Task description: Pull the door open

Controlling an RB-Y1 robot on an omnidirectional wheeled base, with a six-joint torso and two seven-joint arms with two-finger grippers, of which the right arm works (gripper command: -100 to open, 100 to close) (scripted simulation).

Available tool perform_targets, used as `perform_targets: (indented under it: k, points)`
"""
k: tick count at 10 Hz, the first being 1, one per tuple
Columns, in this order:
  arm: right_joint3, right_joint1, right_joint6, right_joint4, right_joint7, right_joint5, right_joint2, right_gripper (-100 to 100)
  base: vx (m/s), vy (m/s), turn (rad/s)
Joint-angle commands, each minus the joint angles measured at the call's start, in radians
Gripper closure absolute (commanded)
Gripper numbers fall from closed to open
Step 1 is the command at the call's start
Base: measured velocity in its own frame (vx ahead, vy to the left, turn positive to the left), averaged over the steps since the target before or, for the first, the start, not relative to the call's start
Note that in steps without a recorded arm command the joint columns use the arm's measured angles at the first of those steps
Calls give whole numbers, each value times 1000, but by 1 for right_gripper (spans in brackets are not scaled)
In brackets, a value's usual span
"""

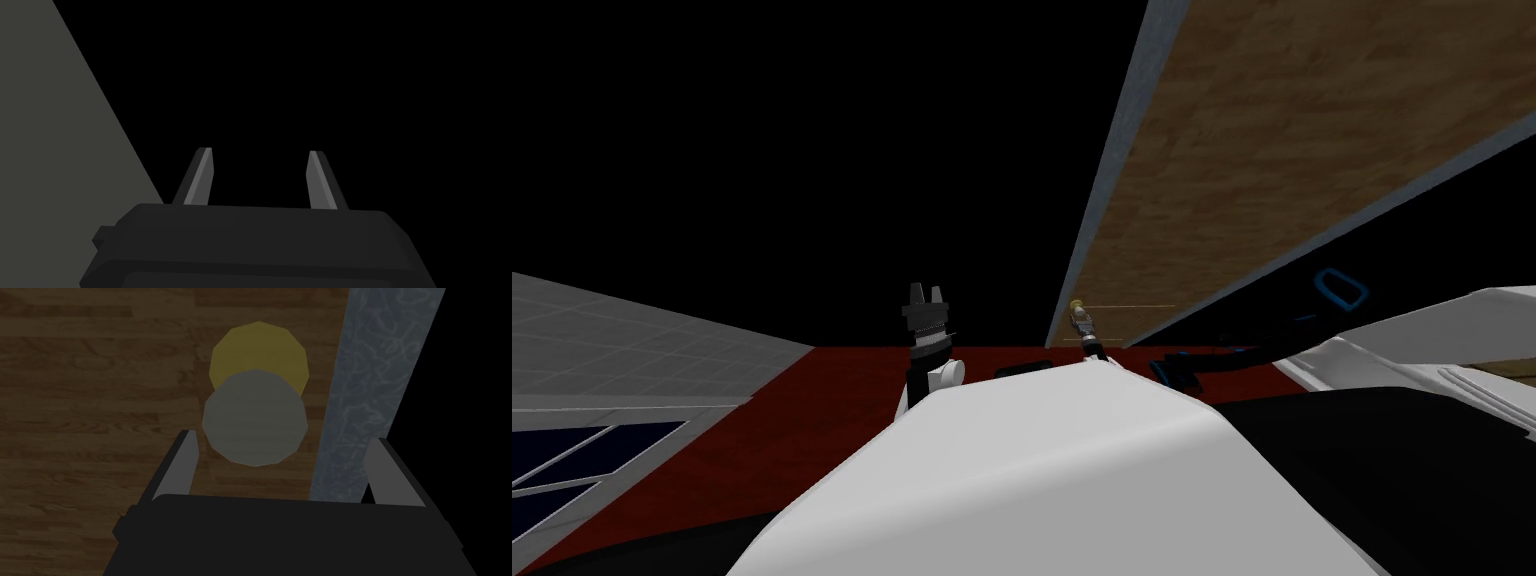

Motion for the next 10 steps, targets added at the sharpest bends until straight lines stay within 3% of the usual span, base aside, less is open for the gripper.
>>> perform_targets:
  k: [1, 2, 3, 8, 10]
  points:
    - [-11, -1, -16, 23, -28, -1, -21, -100, 174, -23, 94]
    - [-6, -8, -13, 26, -19, -1, -15, -100, 69, -16, 19]
    - [-6, -8, -13, 26, -19, -1, -15, 100, -3, -5, -38]
    - [-6, -8, -13, 26, -19, -1, -15, 100, -14, -1, 1]
    - [-10, -9, -10, 30, -64, -2, -17, 100, -15, -10, 21]
